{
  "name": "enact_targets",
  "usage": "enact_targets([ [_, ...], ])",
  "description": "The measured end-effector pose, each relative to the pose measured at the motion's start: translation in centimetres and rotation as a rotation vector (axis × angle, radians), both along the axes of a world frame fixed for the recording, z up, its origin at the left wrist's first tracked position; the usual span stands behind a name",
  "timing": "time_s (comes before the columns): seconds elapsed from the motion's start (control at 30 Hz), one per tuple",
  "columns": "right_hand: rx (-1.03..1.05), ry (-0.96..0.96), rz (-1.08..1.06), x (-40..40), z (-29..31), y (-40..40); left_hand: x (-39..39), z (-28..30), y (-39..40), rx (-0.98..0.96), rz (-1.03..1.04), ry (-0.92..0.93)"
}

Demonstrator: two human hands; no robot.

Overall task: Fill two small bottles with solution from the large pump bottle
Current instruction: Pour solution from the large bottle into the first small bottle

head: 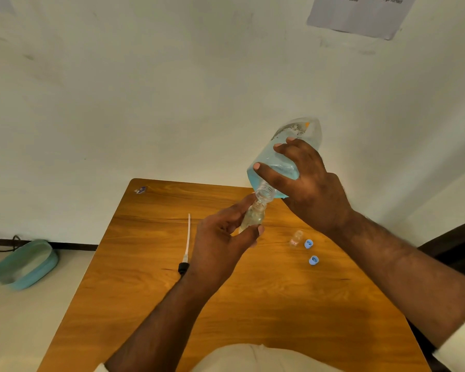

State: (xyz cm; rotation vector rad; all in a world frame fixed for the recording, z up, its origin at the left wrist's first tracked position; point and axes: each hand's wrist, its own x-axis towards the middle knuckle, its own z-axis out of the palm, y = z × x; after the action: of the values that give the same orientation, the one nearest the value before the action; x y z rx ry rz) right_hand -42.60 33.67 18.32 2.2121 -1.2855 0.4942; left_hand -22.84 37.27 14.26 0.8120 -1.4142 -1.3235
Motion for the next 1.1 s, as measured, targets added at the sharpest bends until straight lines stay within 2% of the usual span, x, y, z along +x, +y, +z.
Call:
enact_targets([
  [0.43, 0.006, 0.001, -0.007, -0.3, -0.2, 0.1, -0.3, -0.4, -0.1, -0.007, 0.022, -0.036],
  [0.7, -0.015, -0.03, -0.008, -0.3, -0.3, 0.4, -0.4, -0.3, 0.0, 0.002, 0.001, 0.016],
  [0.93, 0.068, -0.3, -0.025, 0.6, -1.8, 1.0, -0.6, -0.6, 0.2, -0.023, 0.02, 0.075],
  [1.1, 0.213, -0.519, -0.09, 0.8, -4.9, 1.4, -0.5, -1.6, 0.3, -0.023, 0.056, 0.066],
])
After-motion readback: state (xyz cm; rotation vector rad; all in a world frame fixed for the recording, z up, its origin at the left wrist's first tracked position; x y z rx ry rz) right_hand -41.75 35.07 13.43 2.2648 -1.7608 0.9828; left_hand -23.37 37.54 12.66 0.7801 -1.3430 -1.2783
